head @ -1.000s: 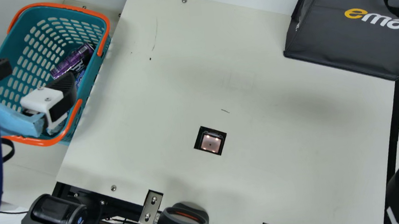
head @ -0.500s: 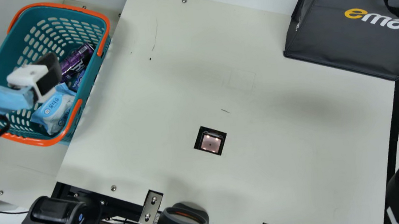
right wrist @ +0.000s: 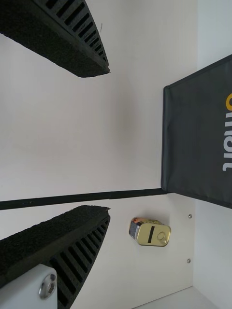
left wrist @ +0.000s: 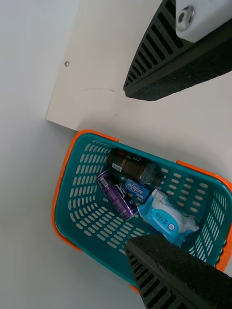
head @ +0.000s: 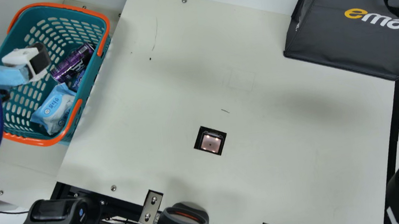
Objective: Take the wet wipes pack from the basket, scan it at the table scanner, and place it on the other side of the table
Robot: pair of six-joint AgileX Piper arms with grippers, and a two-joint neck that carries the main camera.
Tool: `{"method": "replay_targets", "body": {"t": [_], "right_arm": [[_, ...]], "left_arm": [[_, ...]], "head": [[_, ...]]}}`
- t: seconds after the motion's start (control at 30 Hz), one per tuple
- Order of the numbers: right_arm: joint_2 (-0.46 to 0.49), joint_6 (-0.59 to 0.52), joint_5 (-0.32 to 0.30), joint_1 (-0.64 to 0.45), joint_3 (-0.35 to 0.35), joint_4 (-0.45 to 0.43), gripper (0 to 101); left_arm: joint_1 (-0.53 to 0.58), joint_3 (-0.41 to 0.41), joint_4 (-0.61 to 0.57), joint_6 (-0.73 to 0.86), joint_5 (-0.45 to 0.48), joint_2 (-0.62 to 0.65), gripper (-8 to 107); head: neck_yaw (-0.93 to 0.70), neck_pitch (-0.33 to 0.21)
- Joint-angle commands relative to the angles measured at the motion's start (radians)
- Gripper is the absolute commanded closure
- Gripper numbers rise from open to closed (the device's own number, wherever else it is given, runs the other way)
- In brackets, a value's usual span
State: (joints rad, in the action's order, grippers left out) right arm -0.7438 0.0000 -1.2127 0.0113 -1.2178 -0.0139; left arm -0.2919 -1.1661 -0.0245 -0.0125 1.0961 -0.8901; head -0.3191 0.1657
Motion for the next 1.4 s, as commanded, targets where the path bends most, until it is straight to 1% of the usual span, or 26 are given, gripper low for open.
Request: {"method": "replay_targets", "body": {"t": [0.0,0.37,0.57,0.93,1.37], "right_arm": [[0.000,0.000,0.000,0.000,0.000,0.000,6],[0.000,0.000,0.000,0.000,0.000,0.000,6],[0.000,0.000,0.000,0.000,0.000,0.000,6],[0.000,0.000,0.000,0.000,0.000,0.000,6],[0.000,0.000,0.000,0.000,0.000,0.000,6]], "left_arm": [[-0.028,-0.003,-0.013,0.051,-0.003,-0.025,9],[-0.173,-0.019,-0.107,0.293,-0.030,-0.177,9],[-0.219,-0.024,-0.136,0.391,-0.051,-0.259,9],[-0.237,-0.033,-0.142,0.487,-0.104,-0.415,9],[-0.242,-0.070,-0.117,0.557,-0.175,-0.613,9]], "head": [[-0.002,-0.027],[-0.002,-0.027],[-0.002,-0.027],[-0.002,-0.027],[-0.002,-0.027]]}}
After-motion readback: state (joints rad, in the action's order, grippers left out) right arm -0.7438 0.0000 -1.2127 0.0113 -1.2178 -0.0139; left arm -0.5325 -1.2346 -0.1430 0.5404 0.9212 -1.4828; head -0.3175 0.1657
